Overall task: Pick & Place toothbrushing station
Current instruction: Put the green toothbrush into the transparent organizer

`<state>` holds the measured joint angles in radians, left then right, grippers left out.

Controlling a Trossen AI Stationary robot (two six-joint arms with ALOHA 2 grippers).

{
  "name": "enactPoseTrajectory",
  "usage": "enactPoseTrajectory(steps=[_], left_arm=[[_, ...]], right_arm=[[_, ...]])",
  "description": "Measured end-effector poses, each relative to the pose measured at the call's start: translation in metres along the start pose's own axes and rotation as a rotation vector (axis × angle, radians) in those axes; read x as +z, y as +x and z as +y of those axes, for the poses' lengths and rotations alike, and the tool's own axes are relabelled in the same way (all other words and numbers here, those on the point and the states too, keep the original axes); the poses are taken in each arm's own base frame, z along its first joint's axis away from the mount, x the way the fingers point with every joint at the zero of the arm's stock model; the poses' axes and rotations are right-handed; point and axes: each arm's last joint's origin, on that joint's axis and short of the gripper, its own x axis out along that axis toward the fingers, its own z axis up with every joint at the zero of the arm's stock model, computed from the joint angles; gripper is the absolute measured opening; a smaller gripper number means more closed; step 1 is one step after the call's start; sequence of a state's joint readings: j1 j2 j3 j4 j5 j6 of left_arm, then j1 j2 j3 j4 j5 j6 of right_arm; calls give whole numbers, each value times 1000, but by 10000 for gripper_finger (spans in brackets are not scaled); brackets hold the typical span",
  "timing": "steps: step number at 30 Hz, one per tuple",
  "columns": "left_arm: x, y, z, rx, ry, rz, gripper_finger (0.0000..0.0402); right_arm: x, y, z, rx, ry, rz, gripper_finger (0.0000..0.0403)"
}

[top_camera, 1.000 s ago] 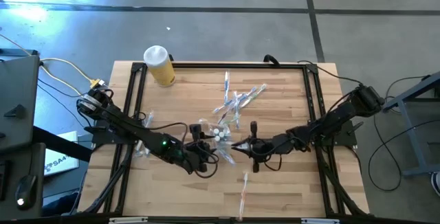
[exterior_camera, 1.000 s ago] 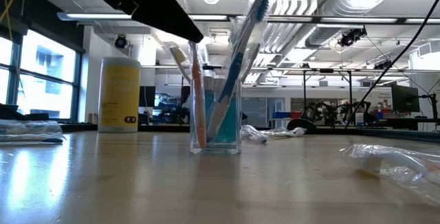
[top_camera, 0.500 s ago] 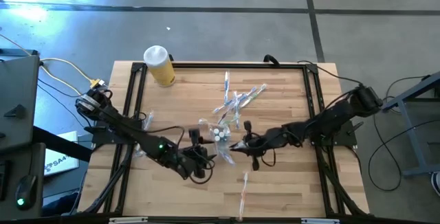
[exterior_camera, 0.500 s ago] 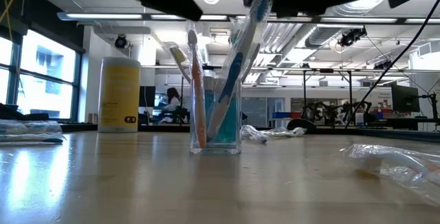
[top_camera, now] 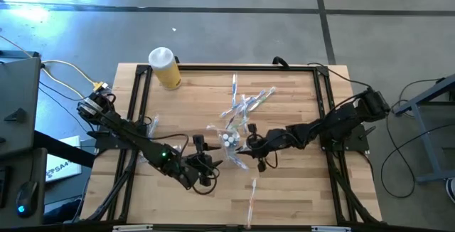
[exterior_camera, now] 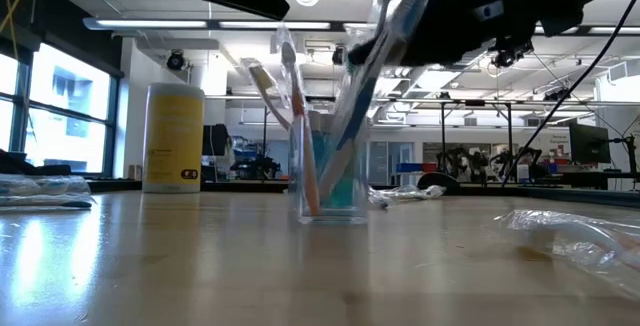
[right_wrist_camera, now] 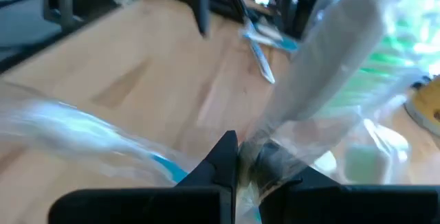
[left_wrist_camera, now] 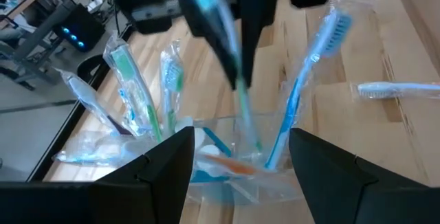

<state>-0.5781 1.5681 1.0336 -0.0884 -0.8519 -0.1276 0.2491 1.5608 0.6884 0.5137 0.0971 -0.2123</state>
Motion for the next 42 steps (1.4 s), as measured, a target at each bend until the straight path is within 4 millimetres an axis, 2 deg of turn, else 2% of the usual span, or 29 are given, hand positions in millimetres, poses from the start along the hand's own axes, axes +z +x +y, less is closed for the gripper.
enactPoseTrajectory(steps=[9,14,18,23,28,34,42], left_arm=[[0,0,0,1,-10,2,230],[0,0,0,2,-9,4,230],[0,0,0,1,-11,4,230],[-1,0,0,2,-26,8,230],[-2,0,1,2,-24,12,230],[-2,0,1,2,-26,12,230],[-4,0,1,14,-93,27,230]], right_arm=[[-11,1,-17,24,58,63,20],[-14,1,-18,94,86,80,40],[-14,1,-18,87,88,85,60],[-13,1,-15,54,87,91,100],[-12,1,-10,10,91,94,162],[-6,0,-4,-36,-17,62,228],[8,-7,7,-242,-166,36,255]])
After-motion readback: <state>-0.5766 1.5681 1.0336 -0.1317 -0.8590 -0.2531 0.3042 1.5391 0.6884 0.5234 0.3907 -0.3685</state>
